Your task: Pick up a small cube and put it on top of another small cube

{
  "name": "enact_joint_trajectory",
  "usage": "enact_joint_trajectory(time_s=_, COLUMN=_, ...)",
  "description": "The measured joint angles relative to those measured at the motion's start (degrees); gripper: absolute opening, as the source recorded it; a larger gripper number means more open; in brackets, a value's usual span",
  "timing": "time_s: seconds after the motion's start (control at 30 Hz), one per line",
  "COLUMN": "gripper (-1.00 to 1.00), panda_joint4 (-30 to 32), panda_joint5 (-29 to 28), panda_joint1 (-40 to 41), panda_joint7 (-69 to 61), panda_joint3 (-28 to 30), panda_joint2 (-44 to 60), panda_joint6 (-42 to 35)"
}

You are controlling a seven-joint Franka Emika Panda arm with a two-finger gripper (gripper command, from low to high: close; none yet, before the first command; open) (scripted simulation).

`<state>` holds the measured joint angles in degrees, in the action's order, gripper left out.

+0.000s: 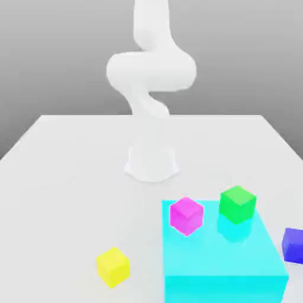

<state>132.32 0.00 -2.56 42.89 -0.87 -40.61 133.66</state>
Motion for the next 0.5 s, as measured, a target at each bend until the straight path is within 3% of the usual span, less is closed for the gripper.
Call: enact_joint_trajectory(time_s=0.5, gripper=0.0, panda_joint4=3.2, panda_joint5=-1.2, panda_joint1=-13.4, panda_joint7=-16.8, panda_joint3=-7.9, panda_joint2=31.4, panda_joint6=11.3)
